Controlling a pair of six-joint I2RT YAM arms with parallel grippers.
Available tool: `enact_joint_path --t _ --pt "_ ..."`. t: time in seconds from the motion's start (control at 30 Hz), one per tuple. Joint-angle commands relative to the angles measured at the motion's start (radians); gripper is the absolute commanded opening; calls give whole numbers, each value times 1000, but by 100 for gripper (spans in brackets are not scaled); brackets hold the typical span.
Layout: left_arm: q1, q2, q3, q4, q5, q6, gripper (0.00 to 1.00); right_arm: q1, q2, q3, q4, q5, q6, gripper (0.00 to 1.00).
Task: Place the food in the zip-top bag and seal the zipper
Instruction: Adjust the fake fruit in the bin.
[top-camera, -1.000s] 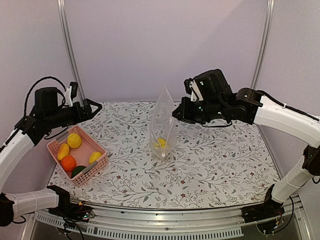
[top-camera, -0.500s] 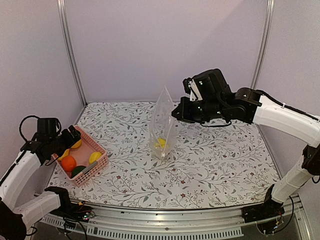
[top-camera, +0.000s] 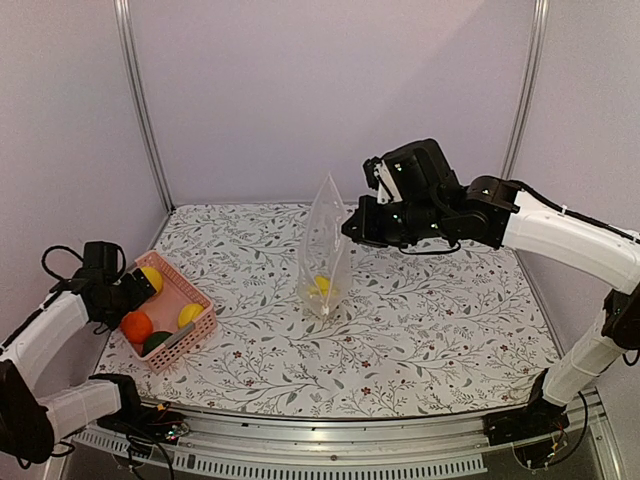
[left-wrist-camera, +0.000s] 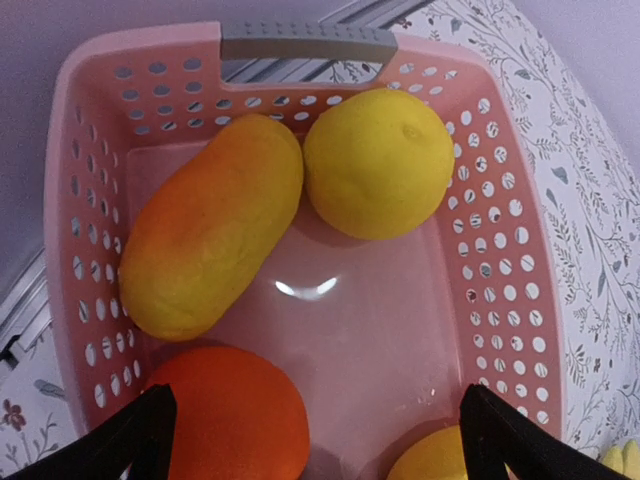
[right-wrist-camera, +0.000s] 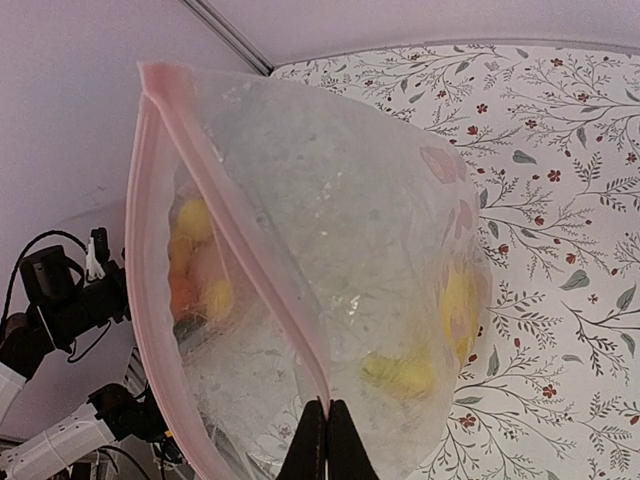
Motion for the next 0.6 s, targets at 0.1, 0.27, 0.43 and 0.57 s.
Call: enact_joint_path --t 0.1,0.27,0.43,0.57 --pt "10 -8 -37 -38 -69 -8 98 -6 22 23 3 -11 -5 0" --pt "10 7 -39 -23 -38 -2 93 -6 22 23 4 -13 -7 0" --pt "-7 40 -34 6 26 14 79 -7 20 24 3 -14 -8 0" --pt "-75 98 -3 20 48 31 76 -6 11 17 5 -9 -5 0"
